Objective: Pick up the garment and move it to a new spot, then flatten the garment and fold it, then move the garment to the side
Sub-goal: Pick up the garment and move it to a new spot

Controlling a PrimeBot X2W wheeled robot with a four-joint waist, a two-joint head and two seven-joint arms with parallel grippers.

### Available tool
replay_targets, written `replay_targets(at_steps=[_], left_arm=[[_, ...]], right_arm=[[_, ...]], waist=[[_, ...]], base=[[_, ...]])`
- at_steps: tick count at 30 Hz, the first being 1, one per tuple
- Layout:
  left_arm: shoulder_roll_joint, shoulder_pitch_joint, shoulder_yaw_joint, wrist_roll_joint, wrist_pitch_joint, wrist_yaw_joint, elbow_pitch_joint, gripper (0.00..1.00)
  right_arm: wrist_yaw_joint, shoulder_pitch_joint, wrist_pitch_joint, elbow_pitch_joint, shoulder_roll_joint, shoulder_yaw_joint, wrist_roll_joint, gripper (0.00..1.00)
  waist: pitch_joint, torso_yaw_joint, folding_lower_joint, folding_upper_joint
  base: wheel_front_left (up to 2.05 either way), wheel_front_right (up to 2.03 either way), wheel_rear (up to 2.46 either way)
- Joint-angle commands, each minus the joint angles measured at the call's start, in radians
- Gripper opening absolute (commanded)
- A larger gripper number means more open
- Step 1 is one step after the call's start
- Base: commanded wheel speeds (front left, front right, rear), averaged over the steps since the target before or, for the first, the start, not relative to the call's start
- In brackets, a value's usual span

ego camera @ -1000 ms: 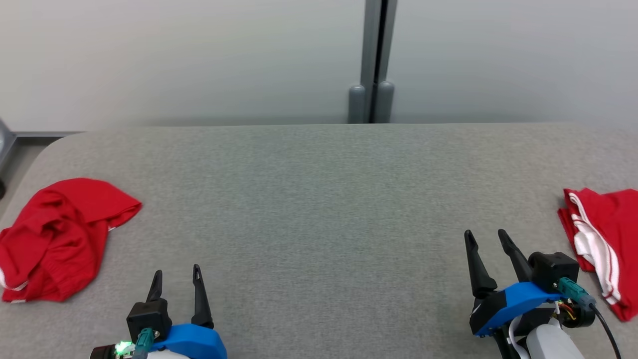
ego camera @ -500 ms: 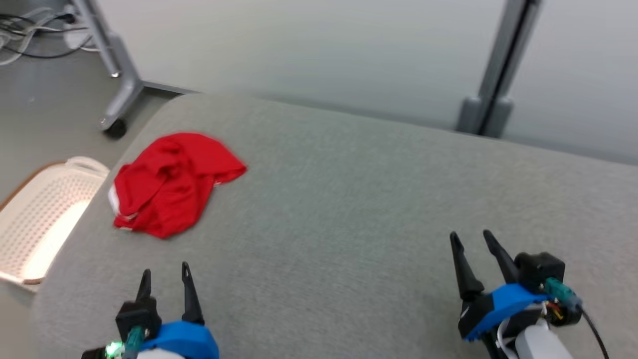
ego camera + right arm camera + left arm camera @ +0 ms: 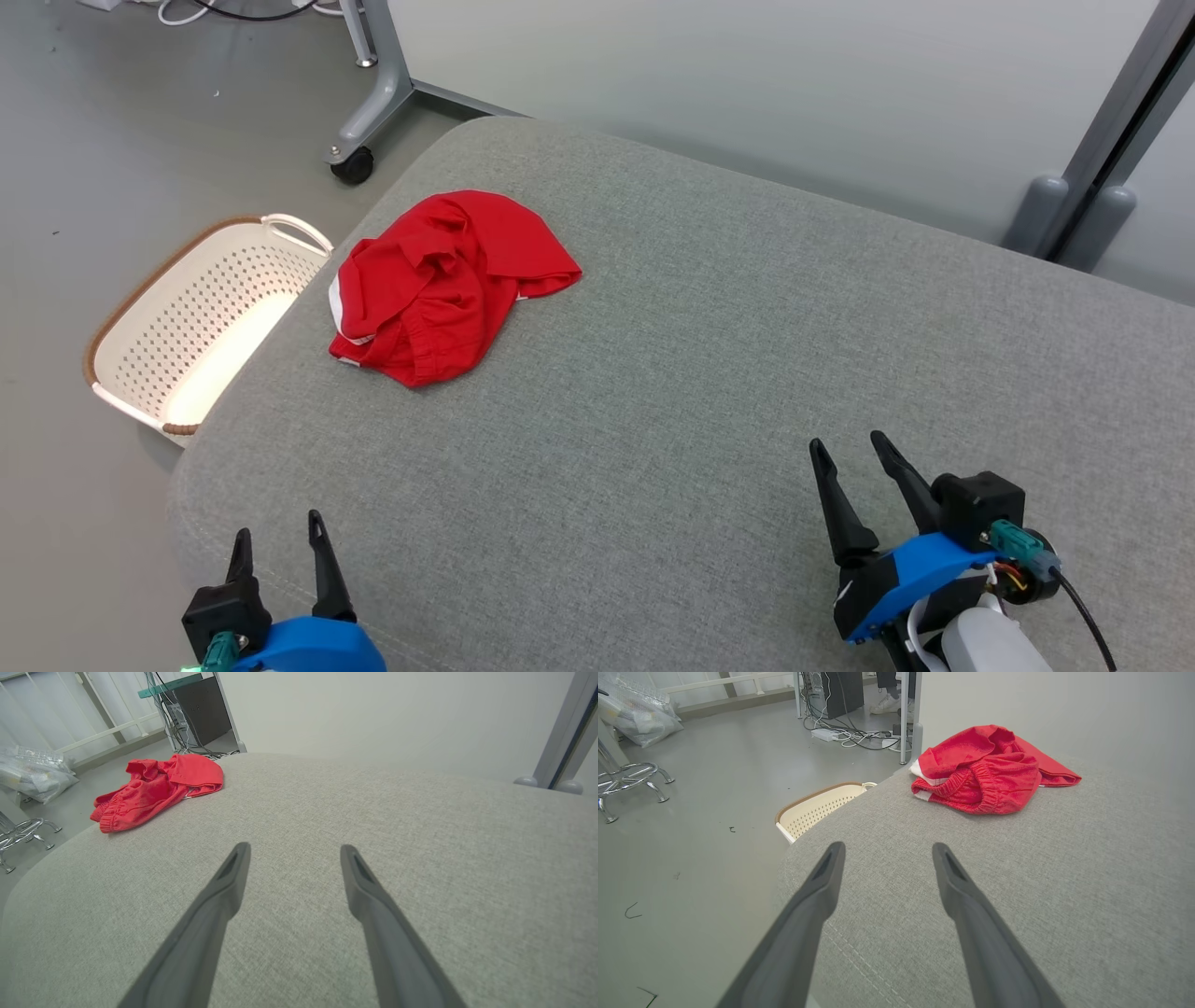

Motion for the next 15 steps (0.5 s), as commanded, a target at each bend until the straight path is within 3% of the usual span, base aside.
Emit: replay_targets(at_steps=[1,8,15], left_arm=[[-0.001,-0.004,0.008,-0.001,0.0,-0.004,-0.001,1.0],[-0.001,-0.069,0.056,-0.017,0.0,-0.033,0.029,1.0],[0.014,-0.243,0.113,0.023,0.0,-0.079,0.083,1.0]], right_arm=[[0.0,-0.013,-0.005,-0.002,-0.005,0.005,-0.009,1.0],[0.0,-0.042,-0.005,-0.016,-0.005,0.03,-0.026,1.0],[0.0,-0.094,-0.005,-0.054,-0.005,0.054,-0.082,1.0]], waist=[[0.005,-0.002,-0.0001,0.0],[0.053,-0.049,-0.0001,0.0],[0.166,-0.125,-0.0001,0.0]], base=[[0.0,0.0,0.0],[0.0,0.0,0.0],[0.0,0.0,0.0]])
